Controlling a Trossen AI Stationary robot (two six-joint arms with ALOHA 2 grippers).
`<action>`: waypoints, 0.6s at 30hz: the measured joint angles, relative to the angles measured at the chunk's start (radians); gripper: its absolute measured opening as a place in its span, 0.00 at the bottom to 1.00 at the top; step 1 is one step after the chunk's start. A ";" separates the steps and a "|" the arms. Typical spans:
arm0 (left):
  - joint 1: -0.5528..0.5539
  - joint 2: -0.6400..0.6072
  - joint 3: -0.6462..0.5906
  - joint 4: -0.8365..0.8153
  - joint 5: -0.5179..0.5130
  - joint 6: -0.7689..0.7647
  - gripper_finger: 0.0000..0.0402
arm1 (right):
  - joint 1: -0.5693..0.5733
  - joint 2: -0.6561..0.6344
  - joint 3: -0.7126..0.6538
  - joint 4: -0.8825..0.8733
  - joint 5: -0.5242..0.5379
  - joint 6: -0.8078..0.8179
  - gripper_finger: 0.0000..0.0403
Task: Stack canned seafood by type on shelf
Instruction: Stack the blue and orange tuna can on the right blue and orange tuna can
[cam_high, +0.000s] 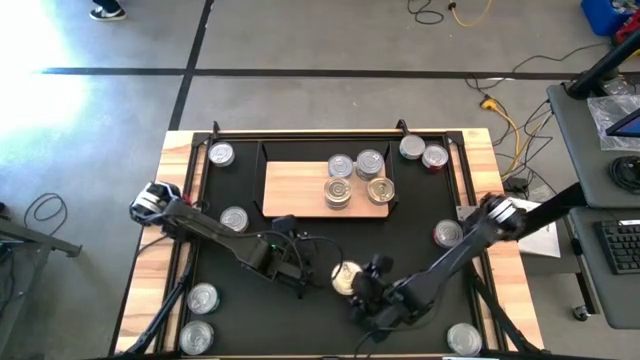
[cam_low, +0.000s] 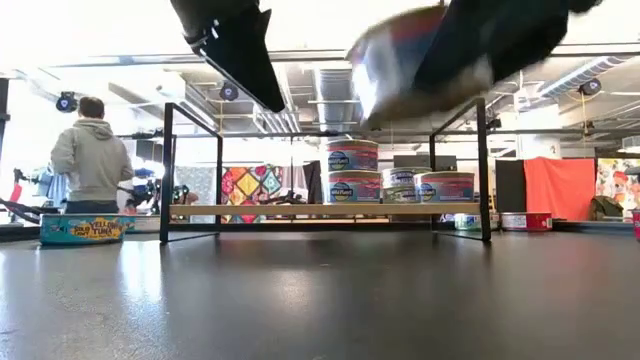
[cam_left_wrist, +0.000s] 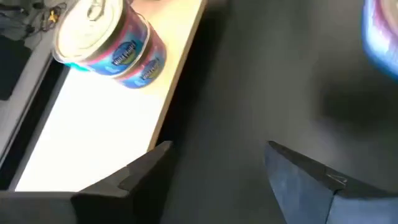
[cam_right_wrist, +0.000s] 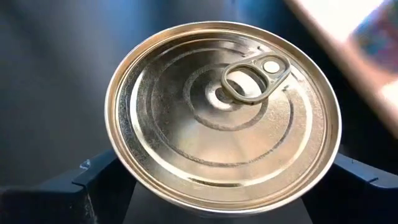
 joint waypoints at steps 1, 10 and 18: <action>0.000 -0.001 0.000 -0.002 0.000 0.000 0.59 | 0.000 -0.031 0.000 -0.030 0.019 -0.002 0.88; -0.005 0.002 -0.028 0.003 0.001 -0.021 0.59 | -0.012 -0.352 -0.008 -0.268 0.289 0.105 0.88; -0.019 0.003 -0.048 0.018 0.000 -0.053 0.59 | -0.133 -0.580 -0.023 -0.577 0.278 0.286 0.88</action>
